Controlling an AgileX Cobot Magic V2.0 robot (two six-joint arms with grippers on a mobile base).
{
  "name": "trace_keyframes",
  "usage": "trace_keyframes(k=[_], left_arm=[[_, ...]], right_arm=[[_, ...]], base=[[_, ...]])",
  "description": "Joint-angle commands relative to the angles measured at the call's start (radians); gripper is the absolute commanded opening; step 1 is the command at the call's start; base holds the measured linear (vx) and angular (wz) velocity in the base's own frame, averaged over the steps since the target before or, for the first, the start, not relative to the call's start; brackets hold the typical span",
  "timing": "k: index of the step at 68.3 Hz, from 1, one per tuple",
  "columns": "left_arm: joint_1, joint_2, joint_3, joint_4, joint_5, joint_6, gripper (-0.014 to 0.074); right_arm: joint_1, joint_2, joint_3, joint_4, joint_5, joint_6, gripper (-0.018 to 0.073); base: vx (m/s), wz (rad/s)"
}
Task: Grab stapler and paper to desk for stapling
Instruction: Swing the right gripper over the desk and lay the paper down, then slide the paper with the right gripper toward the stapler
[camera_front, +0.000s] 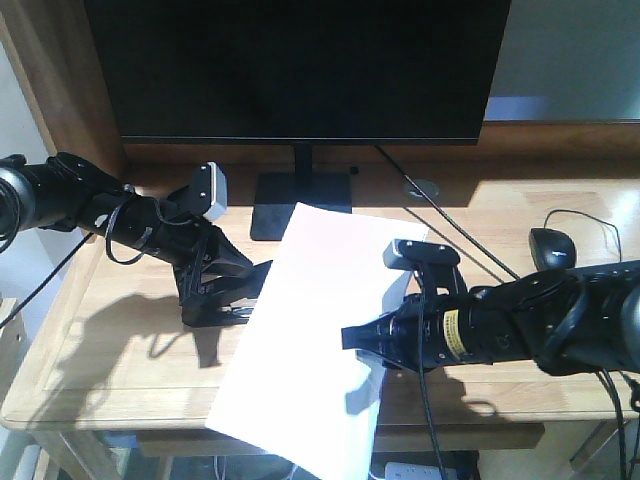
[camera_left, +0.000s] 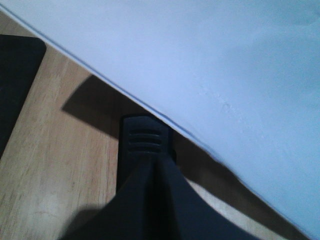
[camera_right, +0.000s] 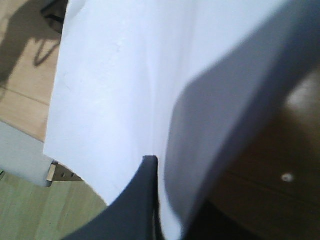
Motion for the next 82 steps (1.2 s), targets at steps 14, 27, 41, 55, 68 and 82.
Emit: trace_keyframes(k=[14, 27, 41, 55, 68, 82], left_arm=[[-0.003, -0.063, -0.024, -0.051, 0.018, -0.012, -0.0006], [-0.003, -0.063, -0.024, -0.051, 0.018, -0.012, -0.0006], [-0.003, -0.063, -0.024, -0.051, 0.018, -0.012, -0.0006], [-0.003, -0.063, -0.024, -0.051, 0.018, -0.012, -0.0006], [-0.003, -0.063, -0.024, -0.051, 0.018, -0.012, -0.0006], [-0.003, -0.063, -0.024, -0.051, 0.018, -0.012, -0.0006]], right_arm=[[-0.003, -0.005, -0.028, -0.025, 0.099, -0.003, -0.0001], [-0.003, -0.003, -0.028, -0.025, 0.164, -0.003, -0.0001], [-0.003, -0.003, -0.028, -0.022, 0.206, -0.003, -0.0001], [-0.002, -0.003, -0.028, -0.025, 0.206, -0.009, -0.0001], [-0.002, -0.003, -0.028, -0.025, 0.185, -0.011, -0.0001], [-0.002, -0.003, -0.028, -0.024, 0.103, -0.056, -0.0001]], base=[[0.00, 0.00], [0.00, 0.00], [0.00, 0.00], [0.00, 0.00], [0.00, 0.00], [0.00, 0.00]])
